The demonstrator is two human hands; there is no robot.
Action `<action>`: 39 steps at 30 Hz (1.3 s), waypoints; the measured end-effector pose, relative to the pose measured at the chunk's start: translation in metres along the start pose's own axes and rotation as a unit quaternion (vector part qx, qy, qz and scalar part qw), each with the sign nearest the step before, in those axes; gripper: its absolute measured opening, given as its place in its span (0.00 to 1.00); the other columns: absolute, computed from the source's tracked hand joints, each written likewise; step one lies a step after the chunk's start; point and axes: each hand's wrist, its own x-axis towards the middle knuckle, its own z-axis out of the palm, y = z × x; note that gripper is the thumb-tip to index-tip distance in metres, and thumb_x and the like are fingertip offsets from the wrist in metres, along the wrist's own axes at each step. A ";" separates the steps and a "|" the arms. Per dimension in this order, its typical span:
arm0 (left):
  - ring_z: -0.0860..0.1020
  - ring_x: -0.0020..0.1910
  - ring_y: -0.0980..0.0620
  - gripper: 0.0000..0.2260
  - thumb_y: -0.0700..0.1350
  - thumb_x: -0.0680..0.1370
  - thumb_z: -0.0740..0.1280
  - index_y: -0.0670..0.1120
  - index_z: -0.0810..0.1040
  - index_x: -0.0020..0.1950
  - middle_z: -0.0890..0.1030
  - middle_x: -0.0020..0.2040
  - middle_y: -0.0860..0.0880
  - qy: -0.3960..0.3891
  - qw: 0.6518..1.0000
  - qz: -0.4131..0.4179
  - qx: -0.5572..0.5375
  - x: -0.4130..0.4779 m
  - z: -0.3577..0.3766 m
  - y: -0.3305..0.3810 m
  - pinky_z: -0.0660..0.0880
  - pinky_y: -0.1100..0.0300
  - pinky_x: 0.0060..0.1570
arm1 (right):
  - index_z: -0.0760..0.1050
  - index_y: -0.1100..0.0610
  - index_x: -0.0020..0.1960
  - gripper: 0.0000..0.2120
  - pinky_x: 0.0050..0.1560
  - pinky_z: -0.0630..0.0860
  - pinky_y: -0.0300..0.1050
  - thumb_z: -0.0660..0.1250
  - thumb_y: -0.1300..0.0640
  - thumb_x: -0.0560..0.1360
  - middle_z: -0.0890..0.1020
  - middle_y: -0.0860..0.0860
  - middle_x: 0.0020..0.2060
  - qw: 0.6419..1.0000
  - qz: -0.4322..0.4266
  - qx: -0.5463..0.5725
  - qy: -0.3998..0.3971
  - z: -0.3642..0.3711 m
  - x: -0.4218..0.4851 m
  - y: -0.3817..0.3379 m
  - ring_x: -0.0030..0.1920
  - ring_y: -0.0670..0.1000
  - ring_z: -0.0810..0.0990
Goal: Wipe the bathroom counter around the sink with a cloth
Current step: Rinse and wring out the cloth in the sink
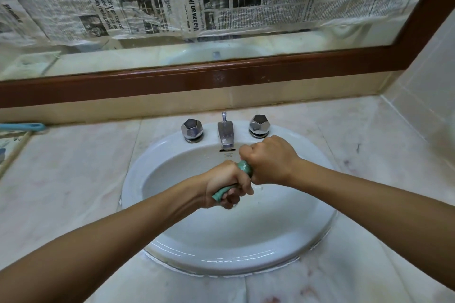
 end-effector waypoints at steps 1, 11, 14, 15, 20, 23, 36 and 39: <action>0.56 0.17 0.55 0.14 0.34 0.69 0.62 0.46 0.61 0.29 0.60 0.19 0.50 -0.031 0.999 -0.021 -0.011 0.002 -0.002 -0.001 0.54 0.70 0.21 | 0.72 0.58 0.29 0.18 0.23 0.58 0.35 0.73 0.56 0.42 0.73 0.51 0.18 1.000 -0.010 0.001 0.004 0.000 0.000 0.000 0.14 0.57 0.68; 0.65 0.20 0.53 0.13 0.39 0.72 0.69 0.44 0.68 0.31 0.69 0.22 0.48 0.043 0.986 0.036 0.155 0.002 -0.019 -0.015 0.63 0.64 0.24 | 0.72 0.56 0.44 0.10 0.33 0.63 0.45 0.69 0.56 0.65 0.79 0.55 0.37 0.998 0.026 0.029 -0.049 0.000 -0.002 -0.019 0.36 0.60 0.77; 0.77 0.31 0.54 0.11 0.54 0.73 0.70 0.47 0.76 0.41 0.81 0.33 0.50 0.066 0.934 0.089 0.339 -0.005 -0.023 -0.026 0.76 0.58 0.36 | 0.70 0.53 0.40 0.11 0.32 0.67 0.43 0.72 0.52 0.66 0.73 0.50 0.34 0.965 0.131 0.142 -0.179 -0.003 -0.014 -0.028 0.36 0.55 0.74; 0.79 0.37 0.53 0.14 0.58 0.74 0.69 0.48 0.76 0.46 0.82 0.38 0.50 0.057 0.910 0.101 0.398 -0.007 -0.024 -0.033 0.77 0.55 0.42 | 0.71 0.53 0.39 0.14 0.29 0.67 0.41 0.75 0.50 0.63 0.74 0.49 0.33 0.943 0.154 0.197 -0.219 -0.002 -0.019 -0.028 0.34 0.53 0.74; 0.74 0.48 0.53 0.13 0.54 0.77 0.67 0.50 0.76 0.58 0.77 0.50 0.52 0.141 0.787 0.276 0.534 -0.021 -0.032 -0.075 0.70 0.60 0.47 | 0.75 0.58 0.43 0.14 0.22 0.63 0.37 0.78 0.53 0.67 0.77 0.54 0.27 0.683 0.251 0.603 -0.328 0.008 -0.048 -0.022 0.21 0.49 0.69; 0.77 0.43 0.52 0.13 0.49 0.75 0.68 0.50 0.80 0.58 0.80 0.47 0.51 0.243 0.707 0.401 0.530 -0.036 -0.042 -0.102 0.73 0.60 0.41 | 0.76 0.67 0.52 0.19 0.20 0.71 0.39 0.70 0.52 0.71 0.80 0.61 0.33 0.508 0.307 0.738 -0.322 0.018 -0.058 -0.032 0.25 0.54 0.79; 0.81 0.47 0.52 0.14 0.39 0.72 0.71 0.52 0.82 0.55 0.83 0.51 0.50 0.514 0.631 0.405 0.417 -0.141 -0.102 -0.284 0.72 0.62 0.46 | 0.70 0.58 0.31 0.15 0.30 0.64 0.39 0.66 0.66 0.74 0.69 0.50 0.24 0.680 0.279 0.650 -0.195 0.053 -0.003 -0.219 0.26 0.48 0.67; 0.79 0.52 0.52 0.17 0.40 0.70 0.68 0.51 0.82 0.58 0.82 0.56 0.50 0.545 0.657 0.322 0.410 -0.175 -0.134 -0.323 0.71 0.61 0.50 | 0.74 0.58 0.31 0.12 0.32 0.64 0.40 0.68 0.64 0.72 0.71 0.50 0.26 0.758 0.218 0.585 -0.187 0.052 0.039 -0.277 0.29 0.47 0.69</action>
